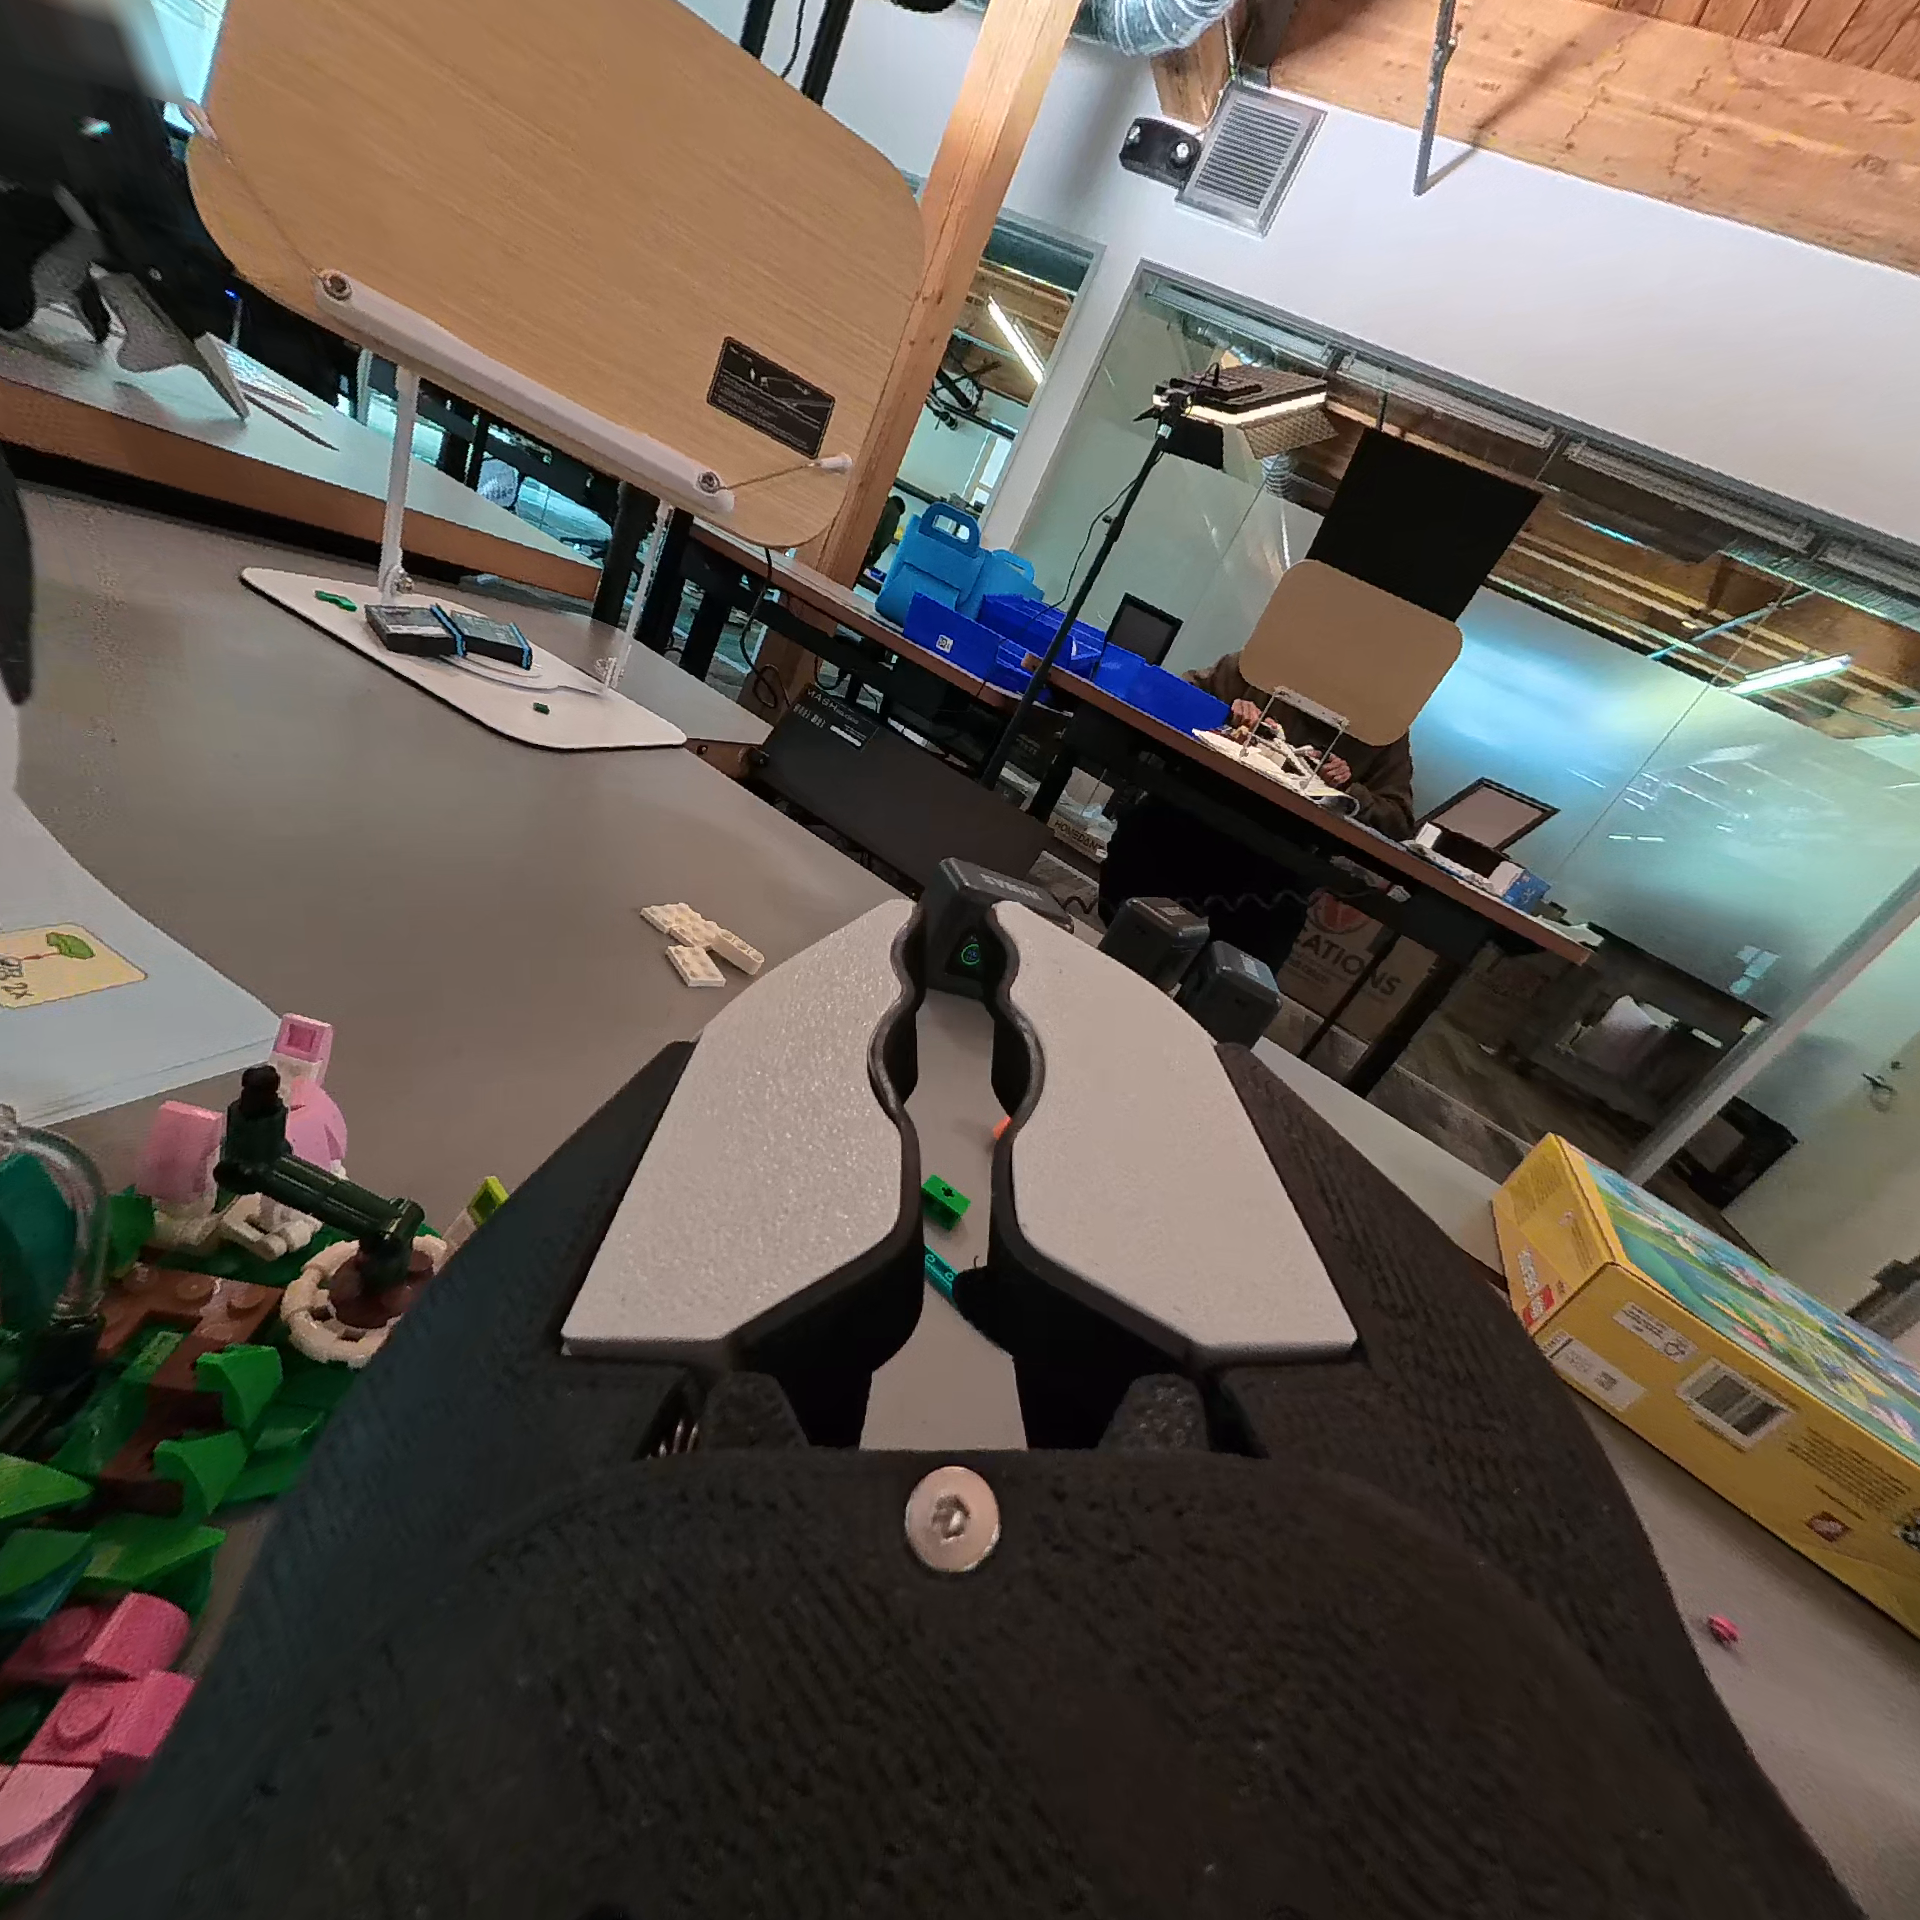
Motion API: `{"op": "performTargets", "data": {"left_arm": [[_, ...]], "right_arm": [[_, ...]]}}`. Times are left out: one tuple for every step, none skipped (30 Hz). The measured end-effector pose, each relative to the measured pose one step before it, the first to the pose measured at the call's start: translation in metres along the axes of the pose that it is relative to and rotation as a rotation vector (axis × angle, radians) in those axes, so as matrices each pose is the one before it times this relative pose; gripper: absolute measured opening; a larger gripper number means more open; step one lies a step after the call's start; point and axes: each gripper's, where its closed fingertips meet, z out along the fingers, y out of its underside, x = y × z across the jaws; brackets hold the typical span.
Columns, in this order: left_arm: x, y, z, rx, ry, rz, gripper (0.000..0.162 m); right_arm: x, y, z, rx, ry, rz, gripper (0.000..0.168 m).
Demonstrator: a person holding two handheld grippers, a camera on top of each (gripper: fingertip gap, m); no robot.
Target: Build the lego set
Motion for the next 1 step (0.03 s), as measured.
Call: {"op": "performTargets", "data": {"left_arm": [[0.00633,0.00004,-0.00115,0.0062,0.0198,0.0003,0.016]], "right_arm": [[-0.00030,-0.00001,0.00010,0.0004,-0.0012,-0.0001,0.008]]}}
